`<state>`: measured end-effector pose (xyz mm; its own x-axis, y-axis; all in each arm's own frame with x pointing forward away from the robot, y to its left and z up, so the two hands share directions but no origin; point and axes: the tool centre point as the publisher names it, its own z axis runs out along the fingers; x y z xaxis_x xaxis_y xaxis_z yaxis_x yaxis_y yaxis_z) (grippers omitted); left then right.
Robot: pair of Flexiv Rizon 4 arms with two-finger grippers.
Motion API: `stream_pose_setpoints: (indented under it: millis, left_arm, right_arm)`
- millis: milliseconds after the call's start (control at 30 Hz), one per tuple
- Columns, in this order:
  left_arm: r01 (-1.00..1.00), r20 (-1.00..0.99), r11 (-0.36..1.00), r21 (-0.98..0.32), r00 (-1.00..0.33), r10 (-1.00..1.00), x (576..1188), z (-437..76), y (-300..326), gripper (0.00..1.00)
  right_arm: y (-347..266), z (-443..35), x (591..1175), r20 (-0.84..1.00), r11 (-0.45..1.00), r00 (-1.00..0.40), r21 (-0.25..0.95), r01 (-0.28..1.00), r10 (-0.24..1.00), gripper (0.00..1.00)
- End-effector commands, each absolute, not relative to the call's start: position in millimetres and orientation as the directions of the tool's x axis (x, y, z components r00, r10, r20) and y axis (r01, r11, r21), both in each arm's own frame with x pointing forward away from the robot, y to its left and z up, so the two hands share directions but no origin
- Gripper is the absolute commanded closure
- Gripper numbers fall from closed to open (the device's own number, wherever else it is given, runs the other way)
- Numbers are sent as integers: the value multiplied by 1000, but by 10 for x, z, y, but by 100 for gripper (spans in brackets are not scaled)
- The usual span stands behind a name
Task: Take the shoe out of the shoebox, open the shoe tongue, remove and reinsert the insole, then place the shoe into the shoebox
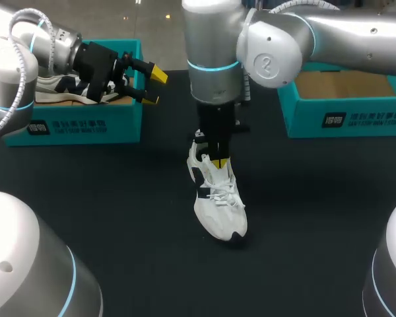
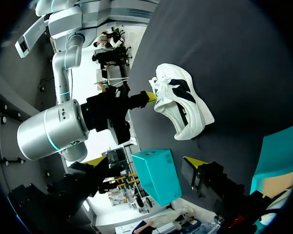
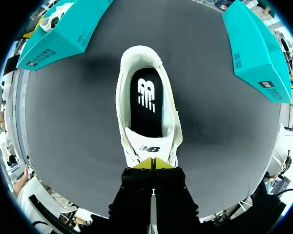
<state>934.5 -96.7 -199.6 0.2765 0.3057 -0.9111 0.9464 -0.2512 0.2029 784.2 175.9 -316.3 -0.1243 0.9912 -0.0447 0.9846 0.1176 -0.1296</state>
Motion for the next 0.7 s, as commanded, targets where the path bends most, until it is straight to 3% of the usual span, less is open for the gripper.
stream_pose_setpoints:
  millis: [33,467,700]
  left_arm:
    - [946,-910,-252,204,278,308,9346,-1994,-967,0]
    - [946,-910,-252,204,278,308,9346,-1994,-967,0]
    - [946,-910,-252,204,278,308,9346,-1994,-967,0]
  right_arm:
    - [1773,-3204,7864,-48,121,-126,-95,988,991,100]
    - [1750,-3219,7910,-25,135,-136,-32,990,990,100]
    - [1751,-3045,7979,40,272,-278,108,956,960,100]
